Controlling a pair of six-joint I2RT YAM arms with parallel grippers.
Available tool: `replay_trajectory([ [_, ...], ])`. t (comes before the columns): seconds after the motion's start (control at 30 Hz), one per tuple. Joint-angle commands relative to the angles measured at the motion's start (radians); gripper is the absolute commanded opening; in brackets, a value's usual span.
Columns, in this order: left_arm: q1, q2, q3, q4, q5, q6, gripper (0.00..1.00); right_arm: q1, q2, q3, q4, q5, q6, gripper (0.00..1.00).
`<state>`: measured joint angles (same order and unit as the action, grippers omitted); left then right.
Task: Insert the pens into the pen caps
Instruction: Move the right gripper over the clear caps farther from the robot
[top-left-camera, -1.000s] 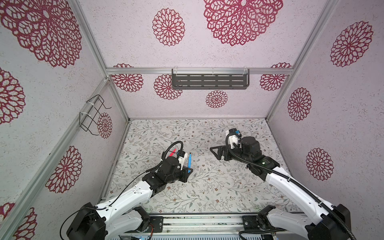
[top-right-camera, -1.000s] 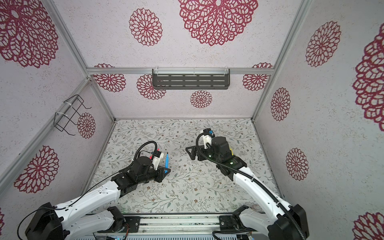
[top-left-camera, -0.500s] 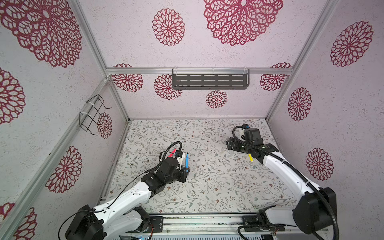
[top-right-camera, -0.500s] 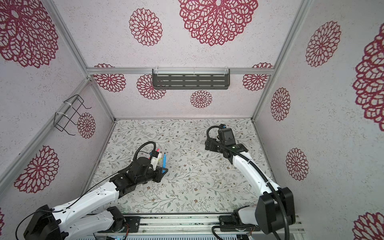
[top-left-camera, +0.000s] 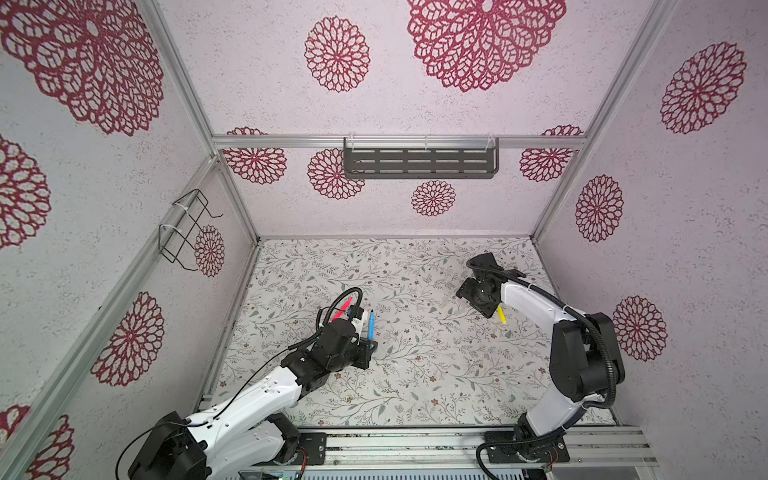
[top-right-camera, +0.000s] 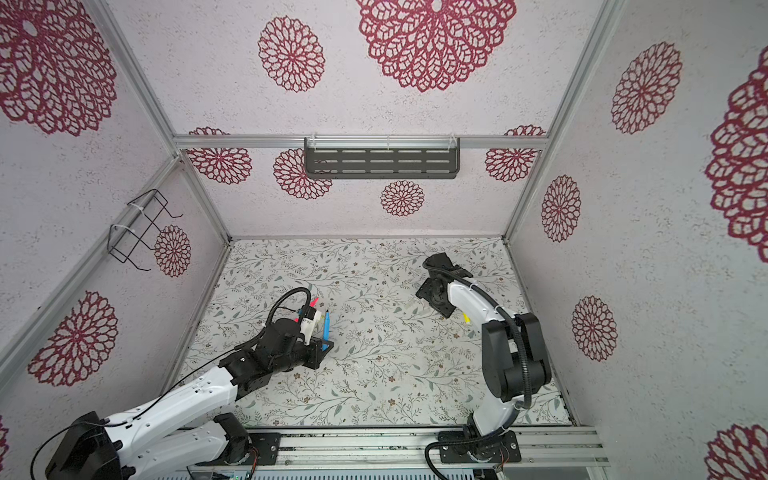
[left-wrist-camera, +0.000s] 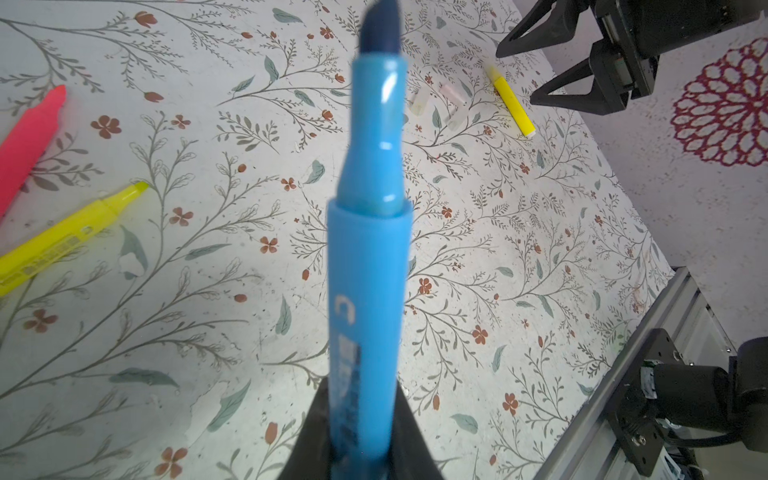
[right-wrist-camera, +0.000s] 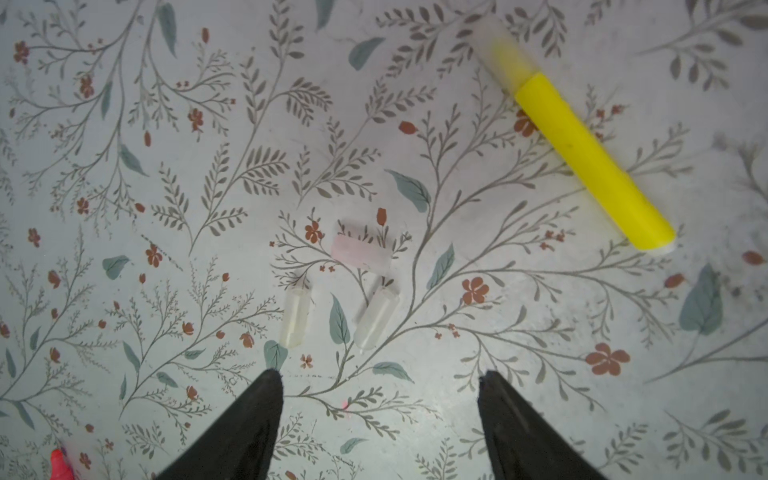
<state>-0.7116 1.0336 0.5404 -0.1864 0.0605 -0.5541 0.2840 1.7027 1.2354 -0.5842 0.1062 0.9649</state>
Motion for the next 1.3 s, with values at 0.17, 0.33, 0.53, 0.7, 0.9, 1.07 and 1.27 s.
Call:
replay_trajectory([
  [0.17, 0.006, -0.032, -0.011, 0.018, -0.035, -0.001, 0.0, 0.004, 0.114, 0.193, -0.231, 0.042, 0.236, 0.67],
  [0.33, 0.006, -0.033, -0.007, 0.016, -0.031, -0.004, 0.0, 0.004, 0.151, 0.188, -0.203, -0.016, 0.253, 0.61],
  [0.53, 0.006, -0.05, -0.017, 0.015, -0.043, -0.003, 0.0, 0.004, 0.167, 0.164, -0.155, -0.043, 0.268, 0.55],
  [0.7, 0.007, -0.05, -0.017, 0.018, -0.045, -0.003, 0.0, 0.006, 0.211, 0.167, -0.149, -0.071, 0.262, 0.52],
  [0.9, 0.007, -0.058, -0.012, 0.017, -0.05, 0.001, 0.0, 0.006, 0.242, 0.153, -0.141, -0.088, 0.279, 0.46],
  [1.07, 0.007, -0.066, -0.008, 0.01, -0.057, 0.005, 0.0, 0.008, 0.278, 0.182, -0.146, -0.102, 0.277, 0.41],
  [1.27, 0.008, -0.078, -0.012, 0.004, -0.064, 0.01, 0.0, 0.009, 0.312, 0.208, -0.162, -0.087, 0.266, 0.39],
])
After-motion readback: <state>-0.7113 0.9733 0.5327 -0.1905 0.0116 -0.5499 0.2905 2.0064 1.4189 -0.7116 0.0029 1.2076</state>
